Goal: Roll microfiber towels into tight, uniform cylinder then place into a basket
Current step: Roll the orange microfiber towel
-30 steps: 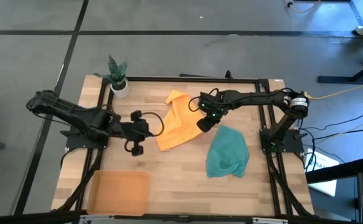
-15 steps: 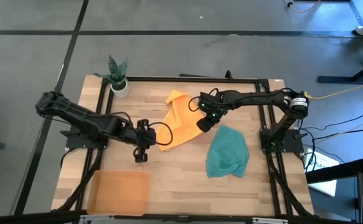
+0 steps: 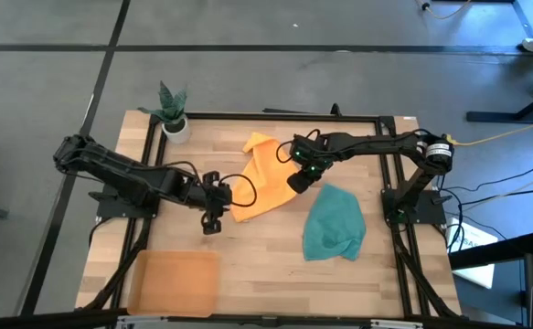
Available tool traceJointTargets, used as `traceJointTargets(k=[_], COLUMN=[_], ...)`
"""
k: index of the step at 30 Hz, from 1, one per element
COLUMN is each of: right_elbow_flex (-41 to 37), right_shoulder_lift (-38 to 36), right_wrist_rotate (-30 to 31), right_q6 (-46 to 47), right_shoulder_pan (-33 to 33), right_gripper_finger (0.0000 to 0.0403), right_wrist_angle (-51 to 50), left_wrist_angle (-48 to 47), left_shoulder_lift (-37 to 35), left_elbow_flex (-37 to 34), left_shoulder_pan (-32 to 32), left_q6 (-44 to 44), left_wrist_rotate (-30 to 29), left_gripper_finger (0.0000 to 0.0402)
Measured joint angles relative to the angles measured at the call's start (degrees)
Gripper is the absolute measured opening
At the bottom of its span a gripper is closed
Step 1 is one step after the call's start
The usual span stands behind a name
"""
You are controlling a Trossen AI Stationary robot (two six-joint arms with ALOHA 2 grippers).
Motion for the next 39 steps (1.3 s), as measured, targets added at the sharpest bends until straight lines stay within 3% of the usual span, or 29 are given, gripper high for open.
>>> traceJointTargets(k=[4,9,15,21,32,39], right_elbow_flex=[0.0,0.0,0.0,0.0,0.0,0.0], right_shoulder_lift=[0.0,0.0,0.0,0.0,0.0,0.0], right_wrist_rotate=[-0.1,-0.2,-0.6,-1.0,-1.0,-1.1], right_q6=[1.2,1.3,1.2,0.5,-0.4,-0.4], right_shoulder_pan=[0.0,0.1,0.1,0.1,0.1,0.1], right_gripper_finger=[0.0000,0.0000,0.0000,0.0001,0.0001,0.0002], right_wrist_angle=[0.2,0.7,1.1,1.1,1.3,1.4], left_wrist_angle=[3.0,4.8,6.2,11.7,11.5,11.4], left_shoulder_lift=[3.2,8.6,15.0,21.2,23.9,25.0], left_elbow_flex=[0.0,0.0,0.0,0.0,0.0,0.0], left_shoulder_pan=[-0.8,-1.1,-1.0,-1.1,-0.9,-0.3], left_q6=[8.6,12.6,12.1,12.1,11.3,9.1], left_wrist_rotate=[0.3,0.4,1.0,7.0,0.0,1.7], left_gripper_finger=[0.0084,0.0082,0.0083,0.0084,0.0084,0.0084])
